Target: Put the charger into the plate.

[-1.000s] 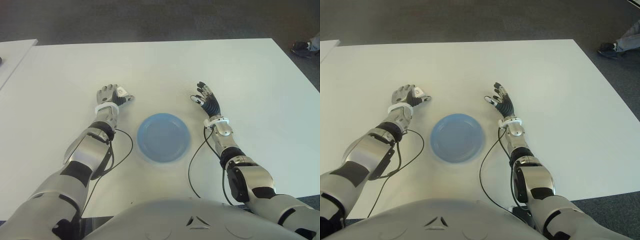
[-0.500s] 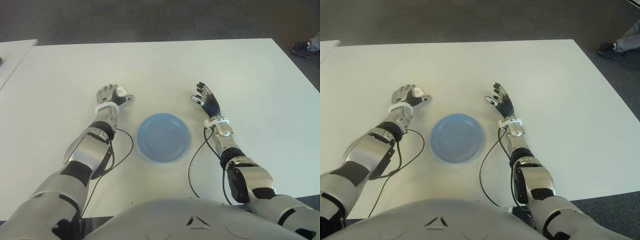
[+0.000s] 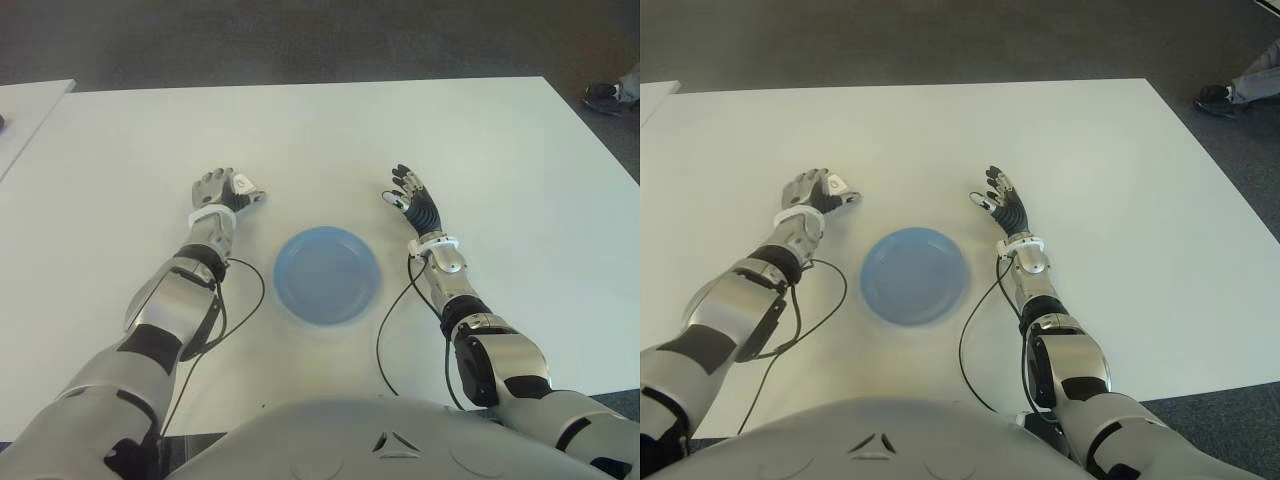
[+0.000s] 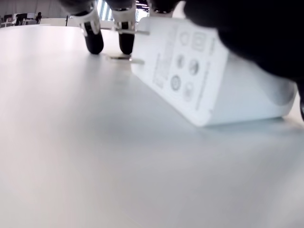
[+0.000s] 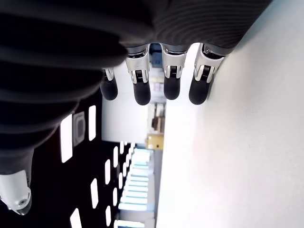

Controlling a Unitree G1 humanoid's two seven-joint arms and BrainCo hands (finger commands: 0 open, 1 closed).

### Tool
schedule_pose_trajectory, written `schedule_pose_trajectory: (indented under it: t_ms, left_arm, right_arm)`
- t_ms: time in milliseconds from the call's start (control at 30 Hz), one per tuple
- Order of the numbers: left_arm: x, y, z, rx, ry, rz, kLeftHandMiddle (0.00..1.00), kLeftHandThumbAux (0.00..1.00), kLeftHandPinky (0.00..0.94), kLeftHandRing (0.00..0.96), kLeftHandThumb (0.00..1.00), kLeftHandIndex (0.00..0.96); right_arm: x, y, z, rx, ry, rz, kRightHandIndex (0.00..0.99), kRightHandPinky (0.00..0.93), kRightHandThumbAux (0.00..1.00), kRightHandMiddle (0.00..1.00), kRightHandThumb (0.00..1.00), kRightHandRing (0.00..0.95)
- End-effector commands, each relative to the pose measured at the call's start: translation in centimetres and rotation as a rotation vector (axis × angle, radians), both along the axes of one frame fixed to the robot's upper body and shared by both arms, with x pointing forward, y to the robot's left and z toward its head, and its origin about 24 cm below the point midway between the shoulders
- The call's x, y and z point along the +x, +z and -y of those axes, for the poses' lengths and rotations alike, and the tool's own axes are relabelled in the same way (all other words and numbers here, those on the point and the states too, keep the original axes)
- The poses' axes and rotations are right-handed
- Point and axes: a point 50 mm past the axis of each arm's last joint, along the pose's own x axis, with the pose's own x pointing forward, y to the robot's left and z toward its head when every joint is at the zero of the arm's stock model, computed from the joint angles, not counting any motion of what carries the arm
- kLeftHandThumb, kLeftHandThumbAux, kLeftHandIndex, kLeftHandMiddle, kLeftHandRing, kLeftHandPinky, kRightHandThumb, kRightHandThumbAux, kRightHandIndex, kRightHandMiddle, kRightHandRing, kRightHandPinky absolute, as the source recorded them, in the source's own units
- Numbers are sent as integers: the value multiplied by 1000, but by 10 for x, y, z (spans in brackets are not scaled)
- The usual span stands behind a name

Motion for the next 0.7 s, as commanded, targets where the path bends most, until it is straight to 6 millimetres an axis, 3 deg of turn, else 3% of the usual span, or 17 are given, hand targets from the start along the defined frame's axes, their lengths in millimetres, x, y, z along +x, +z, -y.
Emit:
schedule_pose_trajectory:
  t_ms: [33,67,100,267,433,700]
  left_arm:
    - [-20,-22,-2,34,-16,-42,397,380,439,417,549,237]
    - [-21,-22,-3,48,-24,-22,436,391,463,455,568,263]
    - [-21,-21,-3,56,-29,-11,563,535,563,573,642,346]
    - [-21,-20,-2,61,-41,14,722,664,717,733,711,423]
    - [-18,-18,0,32,-48,21,788,689,766,798,726,439]
    - [-5,0,6,13,-107,157,818,696,785,820,729,443]
  right_arm:
    - [-33,-44,1,10,-8,-235,17,0,552,102,27,52]
    - [-33,-44,0,11,-8,-236,17,0,551,101,26,51]
    - [-33,-44,0,11,-7,-236,17,0,546,98,25,48]
    - [-32,-43,-2,14,-9,-236,19,0,535,94,23,43]
    - [-31,-43,-3,17,-11,-234,19,0,523,93,19,38]
    - [-29,-42,-4,30,-8,-234,25,0,498,100,6,40]
